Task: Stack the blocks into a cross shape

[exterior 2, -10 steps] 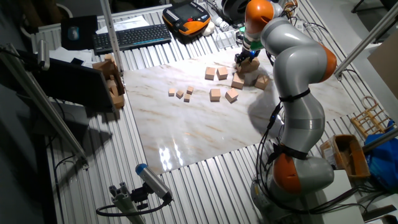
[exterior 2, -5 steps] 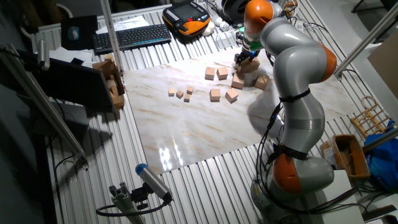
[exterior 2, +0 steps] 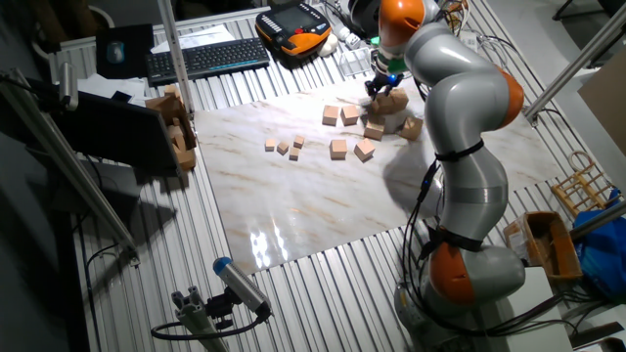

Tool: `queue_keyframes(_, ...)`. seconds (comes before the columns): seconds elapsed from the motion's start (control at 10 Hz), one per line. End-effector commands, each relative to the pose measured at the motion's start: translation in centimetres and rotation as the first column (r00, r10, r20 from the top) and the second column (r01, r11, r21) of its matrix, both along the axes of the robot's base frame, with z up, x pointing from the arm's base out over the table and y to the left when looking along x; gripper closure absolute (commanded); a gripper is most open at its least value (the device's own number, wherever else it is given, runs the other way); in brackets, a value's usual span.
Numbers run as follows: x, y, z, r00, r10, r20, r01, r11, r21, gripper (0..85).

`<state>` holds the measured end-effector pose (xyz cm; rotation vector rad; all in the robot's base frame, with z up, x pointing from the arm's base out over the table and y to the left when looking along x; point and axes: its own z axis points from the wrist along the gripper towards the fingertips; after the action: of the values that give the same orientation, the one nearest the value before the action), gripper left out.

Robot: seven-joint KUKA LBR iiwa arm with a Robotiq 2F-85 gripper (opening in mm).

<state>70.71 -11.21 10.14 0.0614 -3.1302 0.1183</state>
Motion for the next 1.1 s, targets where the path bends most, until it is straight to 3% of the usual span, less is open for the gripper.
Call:
queue_keyframes(0.0,0.1,0.4,0.2,1.0,-0.001,0.0,0.001,1.0,-0.001,85.0)
queue_keyframes(0.6,0.12,2.1,-1.5,0.999,0.005,0.041,-0.006,1.0,0.011,85.0)
queue_keyframes(1.0,-0.42,2.0,-3.5,0.998,0.03,0.063,-0.03,1.0,0.007,85.0)
